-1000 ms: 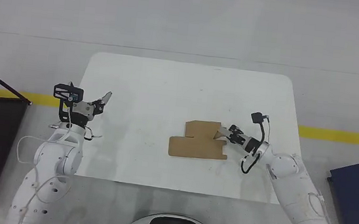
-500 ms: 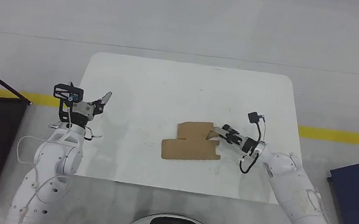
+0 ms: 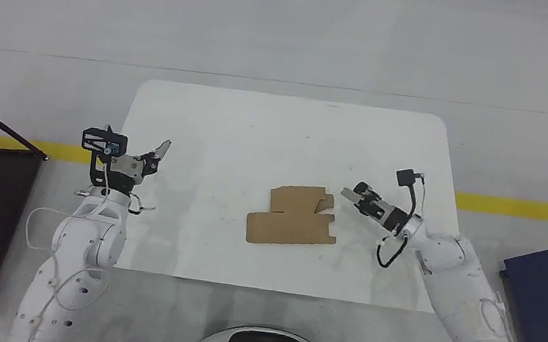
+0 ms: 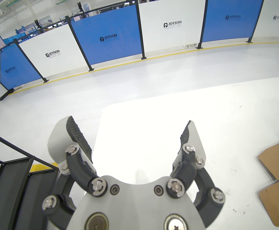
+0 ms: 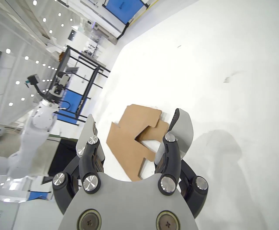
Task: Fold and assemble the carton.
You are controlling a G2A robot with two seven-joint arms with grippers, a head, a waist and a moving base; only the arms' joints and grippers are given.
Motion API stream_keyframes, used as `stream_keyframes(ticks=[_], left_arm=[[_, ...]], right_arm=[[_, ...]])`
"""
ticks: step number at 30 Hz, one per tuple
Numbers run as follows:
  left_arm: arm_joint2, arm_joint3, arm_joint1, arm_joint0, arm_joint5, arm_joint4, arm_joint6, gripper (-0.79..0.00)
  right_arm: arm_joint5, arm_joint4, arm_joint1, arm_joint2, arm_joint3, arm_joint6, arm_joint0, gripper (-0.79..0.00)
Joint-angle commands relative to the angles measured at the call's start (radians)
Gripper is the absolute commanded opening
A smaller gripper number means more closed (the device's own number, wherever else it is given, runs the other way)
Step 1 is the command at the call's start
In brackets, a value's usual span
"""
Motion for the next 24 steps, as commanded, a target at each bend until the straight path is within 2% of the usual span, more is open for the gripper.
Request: stream_keyframes(ticks=[1, 7, 9, 15, 24], left_arm=[[0.000, 0.000, 0.000, 0.000, 0.000, 0.000, 0.000, 0.000], [0.000, 0.000, 0.000, 0.000, 0.000, 0.000, 0.000, 0.000], [0.000, 0.000, 0.000, 0.000, 0.000, 0.000, 0.000, 0.000], [0.000, 0.000, 0.000, 0.000, 0.000, 0.000, 0.000, 0.000], [0.000, 0.000, 0.000, 0.000, 0.000, 0.000, 0.000, 0.000]], right_arm=[[0.003, 0.000, 0.002, 0.005, -0.041, -0.023, -0.028, -0.135], [0.022, 0.060, -0.001, -0.031, -0.083, 0.019, -0.054, -0.132], [0.040, 0.129, -0.010, -0.069, -0.068, 0.030, -0.041, -0.188], [0.130, 0.246, -0.034, -0.149, 0.027, 0.076, 0.032, -0.237], [0.221, 0.254, -0.039, -0.180, 0.076, 0.150, 0.079, -0.182]])
